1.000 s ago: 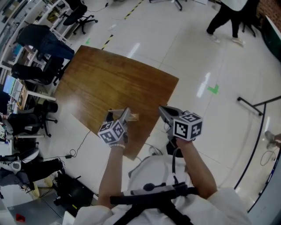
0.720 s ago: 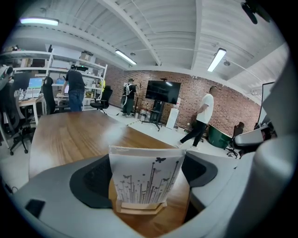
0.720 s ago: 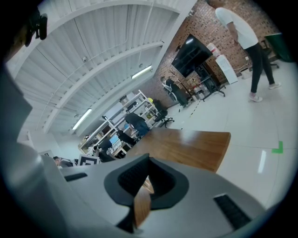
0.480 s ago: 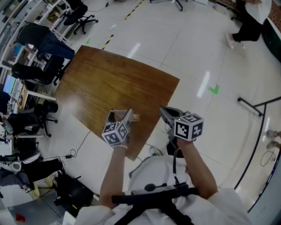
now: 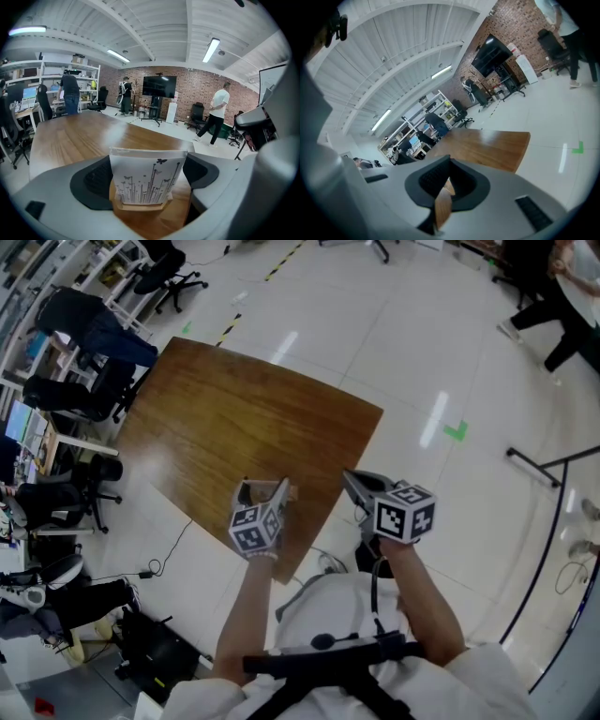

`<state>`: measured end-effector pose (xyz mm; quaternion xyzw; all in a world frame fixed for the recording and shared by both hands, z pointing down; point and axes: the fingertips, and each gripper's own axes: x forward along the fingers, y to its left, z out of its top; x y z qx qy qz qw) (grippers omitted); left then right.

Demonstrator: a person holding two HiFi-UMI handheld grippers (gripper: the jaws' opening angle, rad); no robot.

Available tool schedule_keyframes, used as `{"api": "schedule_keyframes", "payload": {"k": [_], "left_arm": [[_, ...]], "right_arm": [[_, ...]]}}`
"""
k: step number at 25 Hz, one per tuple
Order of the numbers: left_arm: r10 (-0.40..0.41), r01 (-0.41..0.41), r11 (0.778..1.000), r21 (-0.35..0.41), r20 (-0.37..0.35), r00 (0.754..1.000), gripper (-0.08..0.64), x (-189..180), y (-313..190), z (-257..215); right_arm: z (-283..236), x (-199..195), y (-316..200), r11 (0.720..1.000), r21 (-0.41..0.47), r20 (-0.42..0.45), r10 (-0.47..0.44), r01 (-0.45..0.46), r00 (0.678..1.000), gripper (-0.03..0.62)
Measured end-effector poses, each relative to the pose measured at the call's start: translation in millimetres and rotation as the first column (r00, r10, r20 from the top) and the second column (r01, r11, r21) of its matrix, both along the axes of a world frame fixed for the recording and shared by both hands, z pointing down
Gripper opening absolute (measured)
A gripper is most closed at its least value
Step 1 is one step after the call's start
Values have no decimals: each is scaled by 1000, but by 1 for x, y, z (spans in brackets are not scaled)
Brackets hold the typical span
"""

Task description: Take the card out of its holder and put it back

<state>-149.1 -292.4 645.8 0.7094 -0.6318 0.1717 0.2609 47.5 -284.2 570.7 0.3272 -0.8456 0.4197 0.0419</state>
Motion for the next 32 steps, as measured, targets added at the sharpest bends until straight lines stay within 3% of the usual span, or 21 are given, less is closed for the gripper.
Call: {"api": "schedule_keyframes", "payload": {"k": [25,32], "left_arm": [[27,-27,999,-19,22,999,465,7,-3,21],[3,-1,997,76,-31,1000,480,4,-9,-4]], "right_arm": [[6,-4,-3,1000,-17,-35,-11,11,999,6],[0,-13,-3,1000,1,-40,-27,27,999,6]]}}
